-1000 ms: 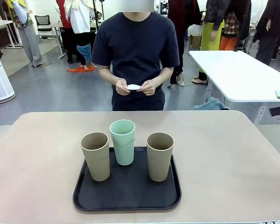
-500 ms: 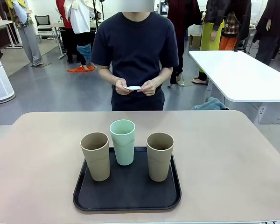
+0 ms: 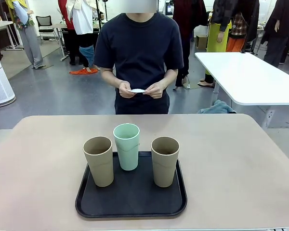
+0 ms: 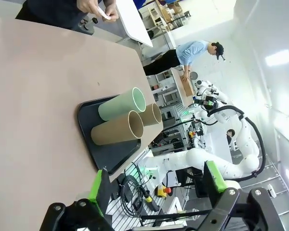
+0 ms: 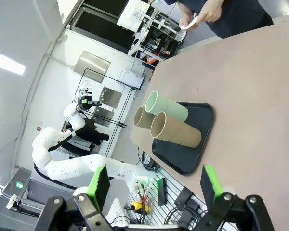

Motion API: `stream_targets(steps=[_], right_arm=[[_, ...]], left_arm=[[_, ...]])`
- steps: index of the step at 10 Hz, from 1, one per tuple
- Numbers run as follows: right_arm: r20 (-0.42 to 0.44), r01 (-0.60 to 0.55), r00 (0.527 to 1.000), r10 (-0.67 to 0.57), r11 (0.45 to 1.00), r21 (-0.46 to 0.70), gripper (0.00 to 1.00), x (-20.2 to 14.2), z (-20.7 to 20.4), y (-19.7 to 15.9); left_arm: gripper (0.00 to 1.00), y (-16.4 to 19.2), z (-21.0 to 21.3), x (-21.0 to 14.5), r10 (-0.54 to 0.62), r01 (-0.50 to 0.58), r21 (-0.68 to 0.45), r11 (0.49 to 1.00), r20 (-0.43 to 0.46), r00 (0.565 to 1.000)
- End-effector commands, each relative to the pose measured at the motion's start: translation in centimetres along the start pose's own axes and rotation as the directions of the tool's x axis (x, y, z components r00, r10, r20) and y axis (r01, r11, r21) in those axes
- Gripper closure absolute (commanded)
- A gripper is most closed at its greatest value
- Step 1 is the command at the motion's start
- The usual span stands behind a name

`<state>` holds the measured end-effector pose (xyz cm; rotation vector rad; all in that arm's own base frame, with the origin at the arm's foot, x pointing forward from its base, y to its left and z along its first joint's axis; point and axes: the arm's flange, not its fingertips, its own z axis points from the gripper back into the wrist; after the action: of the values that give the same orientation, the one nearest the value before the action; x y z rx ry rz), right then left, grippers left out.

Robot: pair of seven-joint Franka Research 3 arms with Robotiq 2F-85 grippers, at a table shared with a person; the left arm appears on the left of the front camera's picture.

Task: Place coasters on the table and set cups on them.
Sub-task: Pick up one Reusable plastic cup and place it on a coaster set by the human.

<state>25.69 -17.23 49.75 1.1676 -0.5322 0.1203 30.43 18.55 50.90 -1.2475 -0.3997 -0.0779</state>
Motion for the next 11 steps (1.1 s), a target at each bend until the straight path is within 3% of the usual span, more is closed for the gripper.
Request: stream_targets(steps=[1,11], right_arm=[[0.009,-0.004,1.0,0.004,1.0,0.019,0.0,0.08,0.05,-0.13],[0.009,-0.004,1.0,0.004,1.0,0.019,0.0,0.08,0.05,-0.13]], left_arm=[[0.0,-0.08,0.11,0.0,0.003,-0.003,-0.015,1.0,0.005,1.0],[0.0,-0.08,0.11,0.0,0.003,-0.003,-0.015,1.0,0.005,1.0]])
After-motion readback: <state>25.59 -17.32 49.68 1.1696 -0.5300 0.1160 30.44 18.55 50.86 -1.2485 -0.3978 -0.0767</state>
